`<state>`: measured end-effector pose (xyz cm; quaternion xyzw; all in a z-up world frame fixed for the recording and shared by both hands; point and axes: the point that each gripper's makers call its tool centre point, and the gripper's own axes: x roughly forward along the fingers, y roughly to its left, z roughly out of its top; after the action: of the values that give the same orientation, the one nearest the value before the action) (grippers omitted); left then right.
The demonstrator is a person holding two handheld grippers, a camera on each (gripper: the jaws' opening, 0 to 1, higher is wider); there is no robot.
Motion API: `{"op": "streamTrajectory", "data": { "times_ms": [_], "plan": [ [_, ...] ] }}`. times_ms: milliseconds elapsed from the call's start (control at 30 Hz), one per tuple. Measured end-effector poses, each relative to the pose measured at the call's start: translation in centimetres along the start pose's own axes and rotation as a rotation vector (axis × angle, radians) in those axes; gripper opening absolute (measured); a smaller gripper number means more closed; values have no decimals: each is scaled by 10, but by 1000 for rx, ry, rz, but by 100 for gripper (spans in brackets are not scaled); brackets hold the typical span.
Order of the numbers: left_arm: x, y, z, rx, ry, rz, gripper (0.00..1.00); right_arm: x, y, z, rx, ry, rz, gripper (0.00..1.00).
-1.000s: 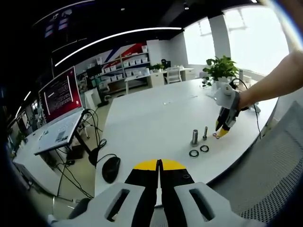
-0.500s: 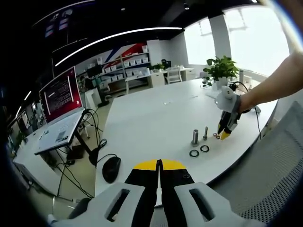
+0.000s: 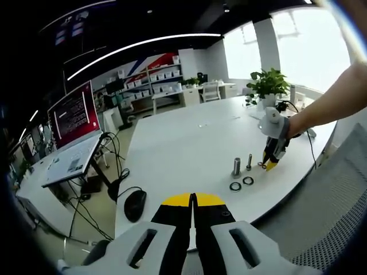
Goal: Place the washer onto the threaded stud by aligning its center hole with the stud, sliding it down to the base, and recovering from edge contact or off-axis alignment until the washer reaches the visible bottom stop.
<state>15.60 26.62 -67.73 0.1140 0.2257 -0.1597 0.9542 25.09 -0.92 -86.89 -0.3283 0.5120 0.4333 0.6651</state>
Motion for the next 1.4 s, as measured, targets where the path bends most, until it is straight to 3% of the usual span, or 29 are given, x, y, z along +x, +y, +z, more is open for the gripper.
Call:
{"op": "streamTrajectory", "data": {
  "times_ms": [400, 833, 1400],
  "plan": [
    [-1, 0, 1, -2, -8, 2, 0, 1, -4, 1, -4, 14, -26, 15],
    [-1, 0, 2, -3, -12, 2, 0, 0, -2, -1, -3, 33, -25, 14],
    [-1, 0, 2, -3, -14, 0, 0, -27, 0, 18, 41, -36, 14, 14]
  ]
}}
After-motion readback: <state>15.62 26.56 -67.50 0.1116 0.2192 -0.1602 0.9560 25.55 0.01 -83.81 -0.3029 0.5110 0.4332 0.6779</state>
